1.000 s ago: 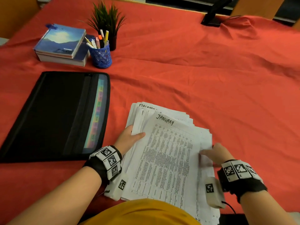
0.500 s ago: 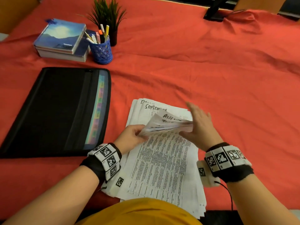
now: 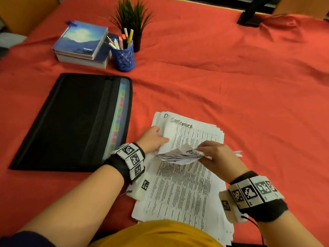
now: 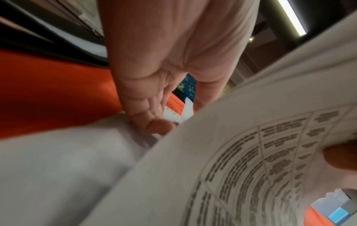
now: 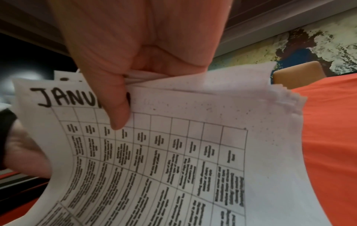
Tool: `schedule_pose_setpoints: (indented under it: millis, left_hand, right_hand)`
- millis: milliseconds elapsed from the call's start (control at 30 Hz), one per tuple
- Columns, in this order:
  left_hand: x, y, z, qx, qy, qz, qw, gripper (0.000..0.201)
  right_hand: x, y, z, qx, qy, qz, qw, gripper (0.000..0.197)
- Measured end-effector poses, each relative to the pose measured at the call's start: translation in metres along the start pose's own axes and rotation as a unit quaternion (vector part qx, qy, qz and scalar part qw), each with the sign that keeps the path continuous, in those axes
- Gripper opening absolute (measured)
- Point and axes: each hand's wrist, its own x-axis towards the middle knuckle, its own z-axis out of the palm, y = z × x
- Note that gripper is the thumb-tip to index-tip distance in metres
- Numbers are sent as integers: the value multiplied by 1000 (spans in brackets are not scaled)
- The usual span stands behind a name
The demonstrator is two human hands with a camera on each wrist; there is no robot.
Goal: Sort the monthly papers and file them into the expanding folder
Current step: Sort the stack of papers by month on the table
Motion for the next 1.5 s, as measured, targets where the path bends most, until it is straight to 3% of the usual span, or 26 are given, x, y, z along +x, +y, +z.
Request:
schedule_pose_setpoints:
  millis: [33, 100, 167, 300, 367, 400, 467, 567, 667, 833, 1000, 1067, 1133, 1233, 1333, 1500]
  left_hand:
    - [1, 0, 2, 12, 6, 20, 1000, 43]
    - [1, 0, 1, 36, 21, 76, 996, 3]
    - [-2, -3, 0, 45, 1, 103, 994, 40]
    - [-19, -3, -9, 50, -139, 102, 984, 35]
    - [-24, -4, -15, 35, -157, 105, 981, 54]
    - [-23, -5, -18, 8, -140, 95, 986, 59]
    - [-22, -4, -18, -42, -58, 78, 994, 44]
    - [-16, -7, -13, 47, 99, 74, 991, 19]
    - [-10, -16, -6, 75, 116, 35, 990, 35]
    - [-7, -22, -4, 44, 176, 77, 980, 17]
    - [-12, -18, -7, 29, 177, 92, 980, 30]
    - [-11, -17, -6, 10, 165, 108, 980, 23]
    - [-13, -17, -5, -24, 122, 135, 983, 8]
    - [-19, -16, -5, -42, 6, 158, 987, 7]
    - [-22, -16, -7, -29, -90, 138, 986, 7]
    - [-27, -8, -15, -59, -116, 97, 987, 15]
  right_hand:
    - [0, 1, -1, -1, 5, 3, 1000, 19]
    - [1, 3, -4, -12, 24, 4, 1000, 16]
    - [1, 5, -8, -50, 61, -3, 997, 13]
    - [6, 14, -18, -84, 62, -26, 994, 21]
    - [7, 12, -18, -84, 65, -51, 993, 24]
    - [7, 10, -18, -82, 69, -63, 992, 24]
    - [6, 3, -16, -74, 79, -70, 992, 24]
    - [3, -1, -11, -41, 97, -62, 993, 32]
    - [2, -1, -9, -36, 109, -61, 991, 37]
    - [4, 1, -6, -19, 113, -42, 992, 34]
    - [-1, -5, -4, -11, 105, -15, 994, 45]
    - [-2, -5, -3, 33, 80, 54, 995, 58]
    - [-2, 0, -2, 71, 70, 80, 992, 58]
    - [0, 6, -1, 25, 117, -7, 993, 39]
    - [1, 9, 1, -10, 142, -18, 990, 34]
    - [2, 8, -3, -12, 121, -24, 992, 29]
